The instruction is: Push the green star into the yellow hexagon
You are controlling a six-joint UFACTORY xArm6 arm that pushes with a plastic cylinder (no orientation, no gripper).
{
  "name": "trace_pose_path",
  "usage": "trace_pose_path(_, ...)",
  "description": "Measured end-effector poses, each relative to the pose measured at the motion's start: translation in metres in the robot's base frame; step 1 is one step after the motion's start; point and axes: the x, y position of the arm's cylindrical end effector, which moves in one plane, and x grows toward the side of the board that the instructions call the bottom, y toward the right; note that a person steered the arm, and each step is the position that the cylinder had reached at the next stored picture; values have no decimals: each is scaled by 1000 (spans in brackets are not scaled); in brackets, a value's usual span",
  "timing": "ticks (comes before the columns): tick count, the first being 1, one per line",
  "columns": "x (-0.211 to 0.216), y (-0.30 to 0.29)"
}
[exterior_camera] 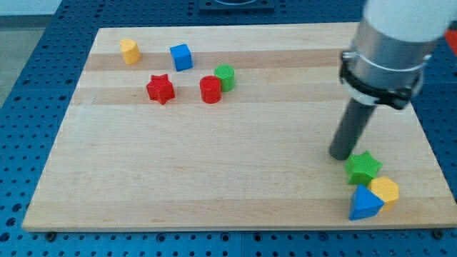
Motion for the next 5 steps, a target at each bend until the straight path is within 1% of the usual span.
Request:
trace_pose_path(1,-5,-66)
trace_pose_path(2,-8,-182)
trace_pose_path(3,-39,-294)
trace_pose_path(4,-89,-376)
trace_pose_path(5,-144,-371)
